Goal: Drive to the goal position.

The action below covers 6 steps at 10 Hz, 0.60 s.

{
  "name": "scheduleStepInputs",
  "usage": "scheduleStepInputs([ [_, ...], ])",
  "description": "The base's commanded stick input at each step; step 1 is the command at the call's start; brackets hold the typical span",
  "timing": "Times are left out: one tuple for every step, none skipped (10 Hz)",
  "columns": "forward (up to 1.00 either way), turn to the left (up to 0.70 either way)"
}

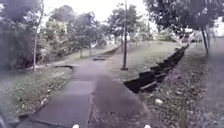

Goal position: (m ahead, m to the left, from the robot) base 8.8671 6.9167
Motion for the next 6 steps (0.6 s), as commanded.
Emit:
scheduleStepInputs([
  [0.70, 0.35],
  [0.70, 0.35],
  [0.70, 0.35],
  [0.70, 0.35],
  [0.70, 0.30],
  [0.70, 0.14],
])
